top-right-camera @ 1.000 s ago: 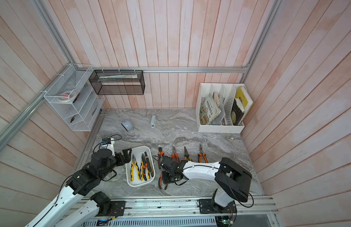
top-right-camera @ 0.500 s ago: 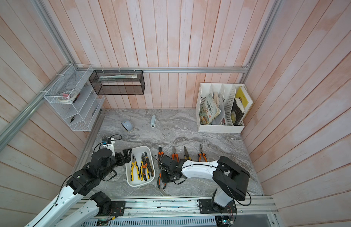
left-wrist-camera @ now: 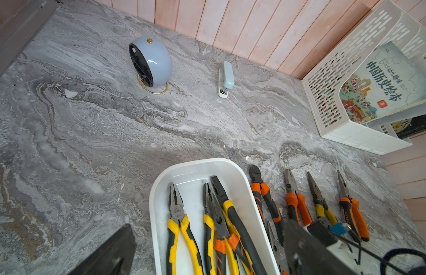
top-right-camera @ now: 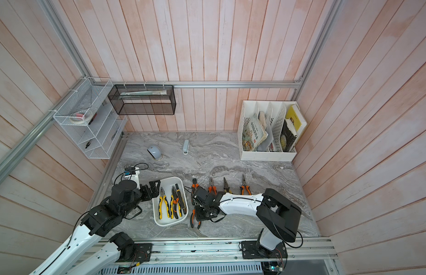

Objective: Take the pliers out of the storage box
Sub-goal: Place the pliers at the center of the board.

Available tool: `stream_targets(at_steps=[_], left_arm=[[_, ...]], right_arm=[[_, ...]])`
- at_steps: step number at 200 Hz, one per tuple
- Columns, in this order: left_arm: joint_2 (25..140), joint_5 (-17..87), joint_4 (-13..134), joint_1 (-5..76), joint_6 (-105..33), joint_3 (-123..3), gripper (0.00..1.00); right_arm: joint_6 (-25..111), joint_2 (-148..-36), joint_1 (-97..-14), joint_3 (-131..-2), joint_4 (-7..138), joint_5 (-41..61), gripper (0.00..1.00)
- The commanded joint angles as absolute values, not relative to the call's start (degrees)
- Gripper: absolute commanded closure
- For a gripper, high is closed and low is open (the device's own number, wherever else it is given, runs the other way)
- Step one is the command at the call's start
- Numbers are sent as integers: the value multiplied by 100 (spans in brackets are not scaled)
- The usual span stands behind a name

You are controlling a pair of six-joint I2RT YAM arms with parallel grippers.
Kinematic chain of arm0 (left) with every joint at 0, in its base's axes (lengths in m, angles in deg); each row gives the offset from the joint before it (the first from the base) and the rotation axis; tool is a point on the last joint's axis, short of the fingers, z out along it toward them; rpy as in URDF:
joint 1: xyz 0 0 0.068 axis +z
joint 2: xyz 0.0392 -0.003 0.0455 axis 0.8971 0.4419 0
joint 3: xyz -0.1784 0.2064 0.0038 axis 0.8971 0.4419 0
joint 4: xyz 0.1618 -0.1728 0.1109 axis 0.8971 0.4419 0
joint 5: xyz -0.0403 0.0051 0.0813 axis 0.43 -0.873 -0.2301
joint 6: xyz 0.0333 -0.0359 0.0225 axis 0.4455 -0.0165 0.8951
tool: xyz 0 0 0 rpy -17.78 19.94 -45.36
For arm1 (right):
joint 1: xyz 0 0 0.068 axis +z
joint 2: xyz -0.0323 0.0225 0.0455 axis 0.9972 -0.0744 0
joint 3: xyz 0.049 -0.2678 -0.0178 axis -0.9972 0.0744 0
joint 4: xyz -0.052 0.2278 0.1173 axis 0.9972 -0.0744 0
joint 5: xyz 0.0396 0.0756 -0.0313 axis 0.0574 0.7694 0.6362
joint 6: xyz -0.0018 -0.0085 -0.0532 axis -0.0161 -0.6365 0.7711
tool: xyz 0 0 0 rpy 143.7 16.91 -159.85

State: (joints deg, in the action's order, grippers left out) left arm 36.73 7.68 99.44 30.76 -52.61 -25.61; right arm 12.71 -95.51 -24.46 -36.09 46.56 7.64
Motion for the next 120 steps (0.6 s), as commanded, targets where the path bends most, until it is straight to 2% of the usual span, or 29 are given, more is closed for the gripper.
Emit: stream_targets(at_steps=[1, 67, 114, 120], left_arm=[[3679, 762, 9864, 3058, -5179, -2543, 0], [3669, 728, 9883, 3029, -5188, -2549, 0], [3683, 733, 9883, 3011, -5188, -2548, 0], [3683, 725, 9883, 3006, -5195, -2543, 0]], right_arm=[[1279, -9893, -2487, -3679, 4421, 796, 100], [1038, -9575, -2450, -3676, 3571, 547, 100], [976, -9351, -2443, -3508, 3532, 576, 100], [981, -9367, -2443, -3530, 3510, 577, 97]])
